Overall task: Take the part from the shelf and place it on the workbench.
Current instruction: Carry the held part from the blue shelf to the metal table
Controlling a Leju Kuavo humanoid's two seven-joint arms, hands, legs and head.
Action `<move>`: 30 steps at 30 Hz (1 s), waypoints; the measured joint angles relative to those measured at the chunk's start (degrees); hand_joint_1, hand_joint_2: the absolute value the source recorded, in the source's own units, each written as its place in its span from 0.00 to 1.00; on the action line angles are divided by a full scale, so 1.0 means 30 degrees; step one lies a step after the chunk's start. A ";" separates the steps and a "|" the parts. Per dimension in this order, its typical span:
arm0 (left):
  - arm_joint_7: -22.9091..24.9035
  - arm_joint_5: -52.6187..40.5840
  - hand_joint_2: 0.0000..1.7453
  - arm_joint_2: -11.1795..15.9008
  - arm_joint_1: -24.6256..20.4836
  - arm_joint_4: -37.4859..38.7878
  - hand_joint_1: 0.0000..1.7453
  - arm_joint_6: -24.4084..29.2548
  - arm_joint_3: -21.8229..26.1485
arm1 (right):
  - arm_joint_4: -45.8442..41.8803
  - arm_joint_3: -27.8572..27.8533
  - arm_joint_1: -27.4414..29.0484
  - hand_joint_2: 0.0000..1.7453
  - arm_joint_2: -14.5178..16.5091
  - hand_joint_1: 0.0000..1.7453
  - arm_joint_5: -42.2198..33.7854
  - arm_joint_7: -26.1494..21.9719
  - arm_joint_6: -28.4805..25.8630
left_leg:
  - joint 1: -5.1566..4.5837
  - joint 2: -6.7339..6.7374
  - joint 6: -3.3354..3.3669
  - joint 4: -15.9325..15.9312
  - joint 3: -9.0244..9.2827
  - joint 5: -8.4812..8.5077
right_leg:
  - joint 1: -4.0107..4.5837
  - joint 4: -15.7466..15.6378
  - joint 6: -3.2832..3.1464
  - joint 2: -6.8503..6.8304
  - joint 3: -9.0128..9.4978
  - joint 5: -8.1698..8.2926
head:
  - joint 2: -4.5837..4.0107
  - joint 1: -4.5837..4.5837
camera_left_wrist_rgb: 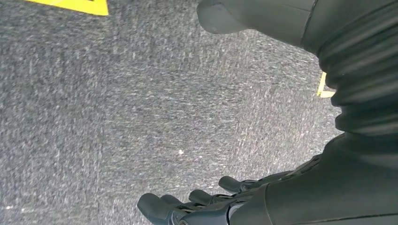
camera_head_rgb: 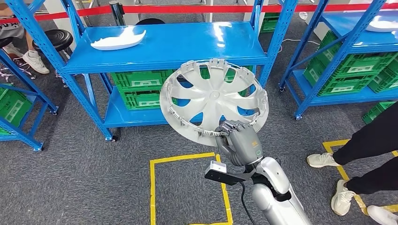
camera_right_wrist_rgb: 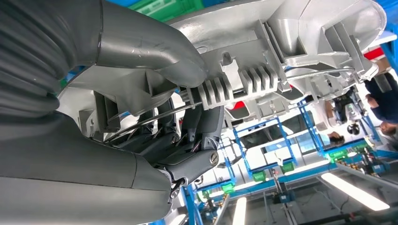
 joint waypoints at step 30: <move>0.0184 -0.0148 1.00 -0.0178 0.0188 -0.0003 0.00 0.0078 -0.0474 | -0.0499 -0.0262 -0.0199 1.00 -0.0007 1.00 -0.0218 0.0104 0.0922 | 0.0130 0.0187 -0.0131 0.0288 -0.0039 -0.0181 | 0.0035 -0.0339 0.0182 0.0325 0.0562 -0.0135 | 0.0000 0.0164</move>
